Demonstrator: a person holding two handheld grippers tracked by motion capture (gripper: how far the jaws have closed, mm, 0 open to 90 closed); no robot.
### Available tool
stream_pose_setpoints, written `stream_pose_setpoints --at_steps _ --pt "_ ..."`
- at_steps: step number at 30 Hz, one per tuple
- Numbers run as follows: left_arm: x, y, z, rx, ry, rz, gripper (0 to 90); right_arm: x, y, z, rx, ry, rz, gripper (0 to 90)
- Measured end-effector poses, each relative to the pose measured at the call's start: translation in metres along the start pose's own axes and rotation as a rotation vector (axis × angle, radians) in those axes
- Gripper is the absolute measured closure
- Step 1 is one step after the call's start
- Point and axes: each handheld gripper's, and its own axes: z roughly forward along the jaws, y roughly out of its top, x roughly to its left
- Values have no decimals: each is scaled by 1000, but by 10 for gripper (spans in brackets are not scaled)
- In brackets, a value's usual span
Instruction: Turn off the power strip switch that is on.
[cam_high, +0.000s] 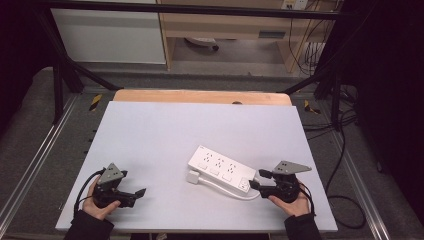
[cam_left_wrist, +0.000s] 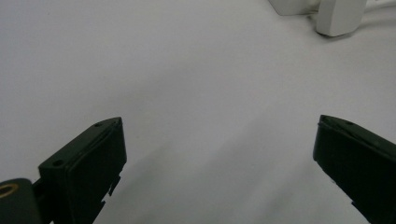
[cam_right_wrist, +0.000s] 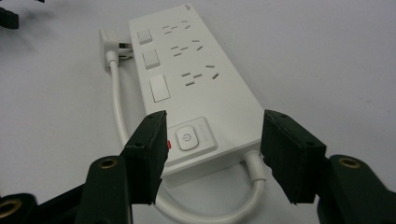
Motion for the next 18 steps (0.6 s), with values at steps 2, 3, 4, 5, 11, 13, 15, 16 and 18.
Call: stream_pose_setpoints --at_steps 2,3,4,5,11,13,15,16,18 --pt "0 0 0 0 0 0 24 1 0 1 -1 2 0 452" --pt "0 0 0 0 0 0 24 1 1 1 -1 5 -3 470" --pt "0 0 0 0 0 0 24 2 1 1 0 6 -3 484" --pt "0 0 0 0 0 0 24 3 2 2 2 12 -7 519" --pt "0 0 0 0 1 0 24 7 4 6 1 19 -8 586" --pt "0 0 0 0 2 0 24 9 4 7 3 20 -8 610" --pt "0 0 0 0 2 1 24 10 5 8 2 23 -15 639" --pt "0 0 0 0 2 1 24 10 5 8 6 27 -15 656" --pt "0 0 0 -1 2 1 24 11 5 8 5 30 -14 686"
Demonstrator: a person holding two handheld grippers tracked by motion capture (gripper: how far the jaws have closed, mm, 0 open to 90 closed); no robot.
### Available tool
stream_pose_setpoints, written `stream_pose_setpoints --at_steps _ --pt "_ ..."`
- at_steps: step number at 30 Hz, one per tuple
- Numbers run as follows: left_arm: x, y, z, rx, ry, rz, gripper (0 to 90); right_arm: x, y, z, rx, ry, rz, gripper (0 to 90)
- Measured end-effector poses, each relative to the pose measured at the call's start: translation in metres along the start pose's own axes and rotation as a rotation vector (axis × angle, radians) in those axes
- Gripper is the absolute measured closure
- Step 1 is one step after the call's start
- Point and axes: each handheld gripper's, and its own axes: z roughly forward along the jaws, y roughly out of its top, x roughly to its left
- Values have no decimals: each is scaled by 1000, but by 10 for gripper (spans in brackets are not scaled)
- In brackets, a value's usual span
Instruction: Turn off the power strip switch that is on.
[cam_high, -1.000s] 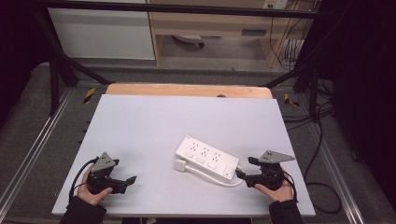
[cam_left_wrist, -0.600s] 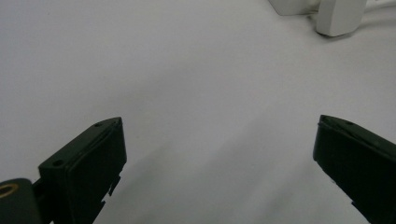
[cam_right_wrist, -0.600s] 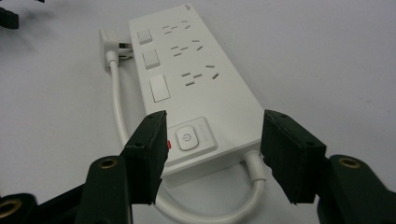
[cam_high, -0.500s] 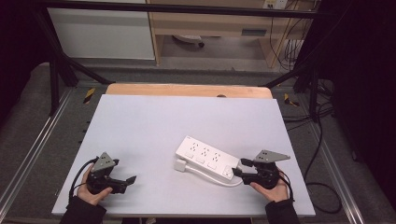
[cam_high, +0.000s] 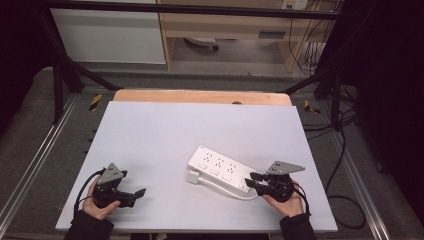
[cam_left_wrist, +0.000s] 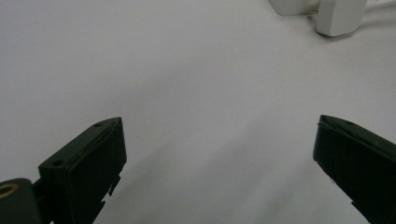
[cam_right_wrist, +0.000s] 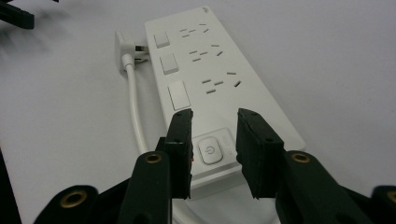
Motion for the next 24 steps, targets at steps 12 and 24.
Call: stream_pose_setpoints --at_steps 12,24 --pt "0 0 0 -2 1 -1 24 5 4 5 1 15 -17 822" --pt "0 0 -1 -4 3 -3 24 9 9 9 -6 47 -9 900"
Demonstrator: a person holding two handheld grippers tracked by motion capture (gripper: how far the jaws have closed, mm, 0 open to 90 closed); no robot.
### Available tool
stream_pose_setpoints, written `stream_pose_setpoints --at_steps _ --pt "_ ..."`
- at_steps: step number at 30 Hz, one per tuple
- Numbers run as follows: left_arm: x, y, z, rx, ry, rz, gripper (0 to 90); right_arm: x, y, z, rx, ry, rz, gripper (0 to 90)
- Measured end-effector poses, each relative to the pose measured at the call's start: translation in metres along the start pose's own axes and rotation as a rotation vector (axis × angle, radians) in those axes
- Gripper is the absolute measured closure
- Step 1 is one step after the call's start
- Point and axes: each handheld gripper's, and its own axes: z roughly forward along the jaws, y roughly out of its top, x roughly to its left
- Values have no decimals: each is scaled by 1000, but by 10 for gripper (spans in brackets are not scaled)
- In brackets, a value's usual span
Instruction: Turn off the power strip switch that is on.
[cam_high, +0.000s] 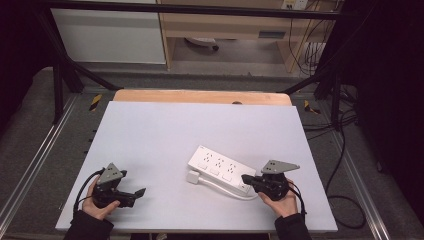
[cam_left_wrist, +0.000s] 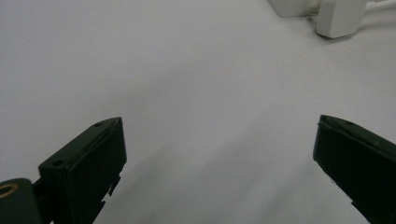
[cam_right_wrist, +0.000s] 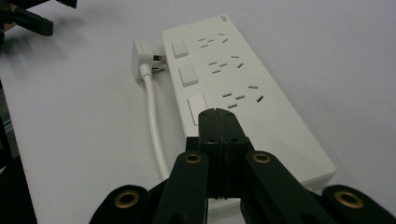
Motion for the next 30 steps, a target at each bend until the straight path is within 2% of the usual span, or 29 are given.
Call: stream_pose_setpoints --at_steps 10,30 --pt "0 0 0 -1 1 0 24 5 5 6 1 13 -12 900" --pt "0 0 0 1 3 -1 24 12 16 21 11 5 -35 900"
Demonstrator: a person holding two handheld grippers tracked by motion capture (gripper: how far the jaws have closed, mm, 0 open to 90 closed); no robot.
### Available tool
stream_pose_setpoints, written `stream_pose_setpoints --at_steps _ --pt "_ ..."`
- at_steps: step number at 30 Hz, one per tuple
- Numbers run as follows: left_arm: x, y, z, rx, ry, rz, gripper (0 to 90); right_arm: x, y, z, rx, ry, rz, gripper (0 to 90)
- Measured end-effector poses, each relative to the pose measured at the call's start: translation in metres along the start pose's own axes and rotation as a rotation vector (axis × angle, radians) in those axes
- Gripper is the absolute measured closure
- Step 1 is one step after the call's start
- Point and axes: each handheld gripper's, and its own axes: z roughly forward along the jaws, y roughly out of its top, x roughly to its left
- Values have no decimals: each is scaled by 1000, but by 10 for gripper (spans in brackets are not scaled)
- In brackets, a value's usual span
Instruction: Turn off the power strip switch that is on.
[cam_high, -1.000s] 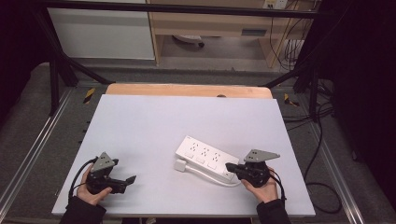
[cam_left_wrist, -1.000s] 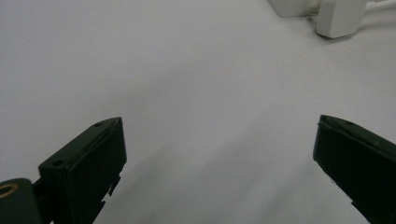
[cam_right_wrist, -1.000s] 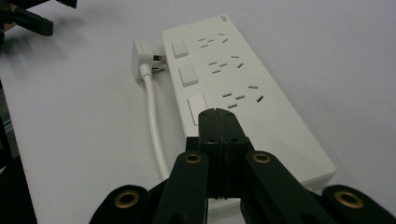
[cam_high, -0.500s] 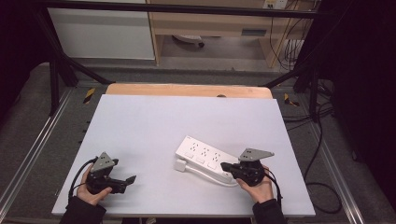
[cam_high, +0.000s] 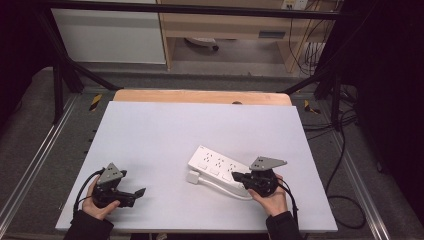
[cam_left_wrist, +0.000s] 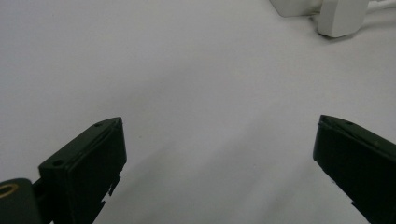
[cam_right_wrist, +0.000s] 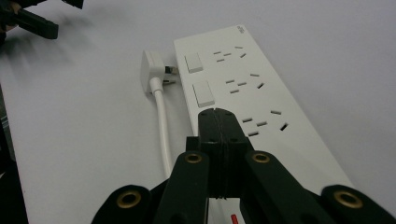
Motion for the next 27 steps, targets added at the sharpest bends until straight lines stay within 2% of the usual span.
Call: stream_pose_setpoints --at_steps 17,27 --pt "0 0 0 -1 2 2 24 5 6 22 28 13 -9 900" --pt "0 0 0 -1 2 2 24 5 6 31 43 3 -7 900"
